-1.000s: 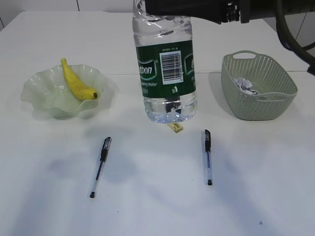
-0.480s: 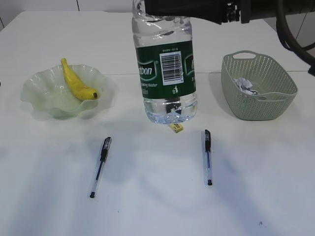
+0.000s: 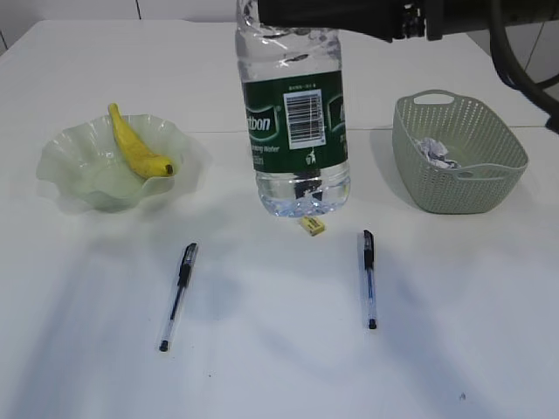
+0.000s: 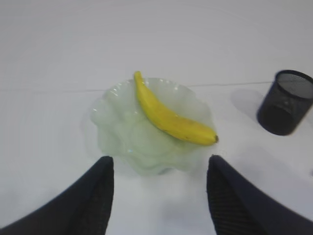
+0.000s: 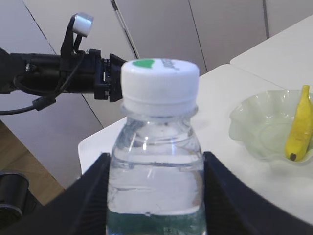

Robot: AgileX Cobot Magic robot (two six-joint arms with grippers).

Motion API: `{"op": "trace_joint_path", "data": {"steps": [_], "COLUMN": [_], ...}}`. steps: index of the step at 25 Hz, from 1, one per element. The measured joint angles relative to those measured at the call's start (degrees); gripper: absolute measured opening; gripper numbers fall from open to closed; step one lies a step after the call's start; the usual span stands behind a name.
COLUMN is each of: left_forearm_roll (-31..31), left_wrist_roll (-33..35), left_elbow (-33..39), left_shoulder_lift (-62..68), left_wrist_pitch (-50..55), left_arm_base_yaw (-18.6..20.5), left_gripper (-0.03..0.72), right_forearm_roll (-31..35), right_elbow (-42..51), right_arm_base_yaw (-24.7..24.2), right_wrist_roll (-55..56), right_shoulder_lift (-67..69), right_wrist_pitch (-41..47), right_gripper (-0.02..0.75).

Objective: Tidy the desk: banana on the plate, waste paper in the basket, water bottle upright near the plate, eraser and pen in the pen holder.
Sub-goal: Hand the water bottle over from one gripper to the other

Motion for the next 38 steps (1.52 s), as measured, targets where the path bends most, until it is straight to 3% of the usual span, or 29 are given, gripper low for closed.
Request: {"op": "trace_joint_path", "data": {"steps": [4, 8, 22, 30, 38], "left_forearm_roll": [-0.55, 0.33, 3.91, 0.11, 9.12], "left_wrist_roll": [0.27, 0.39, 0.39, 0.20, -0.48], "left_elbow": [6.03, 7.16, 7.20, 10.19, 15.60], "left_shoulder_lift": [0.27, 0.62, 1.72, 4.05, 7.62], "left_wrist_pitch": [-15.50, -23.76, -31.14, -37.69, -48.37], "left_arm_base_yaw": [-3.27, -7.72, -30.23, -31.59, -31.61], "left_gripper": [0.425, 0.425, 0.416, 0.404, 0.382], "right_forearm_roll": [0.00, 0.00, 0.03, 0.03, 0.13], "right_elbow": [0.00, 0.00, 0.00, 0.00, 0.00], "right_arm_base_yaw": [0.00, 0.00, 0.00, 0.00, -0.09], "right_wrist_roll": [0.00, 0.00, 0.00, 0.00, 0.00], "right_shoulder_lift": [0.00, 0.00, 0.00, 0.00, 0.00], "right_wrist_pitch": [-0.34, -0.44, -1.62, -1.87, -2.02], "right_gripper": [0.382, 0.382, 0.382, 0.382, 0.382]}}
